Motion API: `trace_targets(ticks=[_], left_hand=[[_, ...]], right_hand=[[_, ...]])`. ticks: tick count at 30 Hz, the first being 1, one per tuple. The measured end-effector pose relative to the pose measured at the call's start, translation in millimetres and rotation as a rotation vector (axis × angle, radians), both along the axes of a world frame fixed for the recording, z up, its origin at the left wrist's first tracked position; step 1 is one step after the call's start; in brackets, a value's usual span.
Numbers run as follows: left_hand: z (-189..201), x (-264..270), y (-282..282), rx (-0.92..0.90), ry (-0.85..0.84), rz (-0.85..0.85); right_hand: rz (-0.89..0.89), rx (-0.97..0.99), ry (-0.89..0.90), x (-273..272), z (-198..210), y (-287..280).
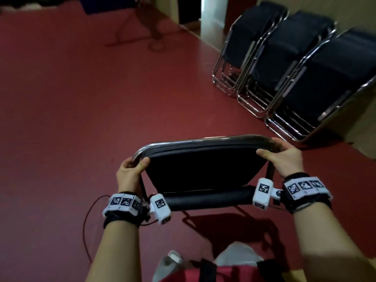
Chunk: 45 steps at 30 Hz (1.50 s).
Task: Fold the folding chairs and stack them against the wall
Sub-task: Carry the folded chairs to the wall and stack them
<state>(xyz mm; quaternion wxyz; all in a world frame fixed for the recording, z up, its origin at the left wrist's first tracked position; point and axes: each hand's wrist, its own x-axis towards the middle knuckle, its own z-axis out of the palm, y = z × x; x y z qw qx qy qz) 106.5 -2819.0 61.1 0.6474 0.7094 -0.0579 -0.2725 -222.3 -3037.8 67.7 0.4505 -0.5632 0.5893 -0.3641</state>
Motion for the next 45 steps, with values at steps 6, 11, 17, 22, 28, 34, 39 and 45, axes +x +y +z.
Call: trace_targets(ticks=[6,11,17,22,28,34,39,45], left_hand=[[19.3,49.1,-136.1,-0.062,-0.025,-0.205],[7.9,63.2,-260.5,-0.035,-0.048,-0.286],[3.0,79.3,-380.2,0.013,-0.015,-0.317],[0.3,93.5,-458.0,0.021,0.013,-0.342],[-6.4,125.4,-598.4,0.013,0.034,-0.452],[-2.2,137.2,-742.5,0.022,0.014,-0.663],[-1.8,113.2,-839.0,0.035,-0.014,-0.834],[-14.6,47.6,-928.5,0.036,0.026,-0.988]], right_hand=[[-0.209,-0.043,-0.074,9.5,12.7,-64.7],[-0.329,-0.015,-0.095,11.8,-2.4,-149.7],[-0.348,0.009,-0.073,24.1,1.3,-261.1],[-0.354,0.021,-0.057,37.6,4.7,-335.3],[-0.48,0.025,-0.037,58.2,-7.3,-425.2],[-0.678,0.034,-0.071,70.1,-11.6,-489.1],[-0.807,0.062,-0.075,53.6,-6.9,-516.5],[-0.928,0.09,-0.061,1.2,-15.1,-565.1]])
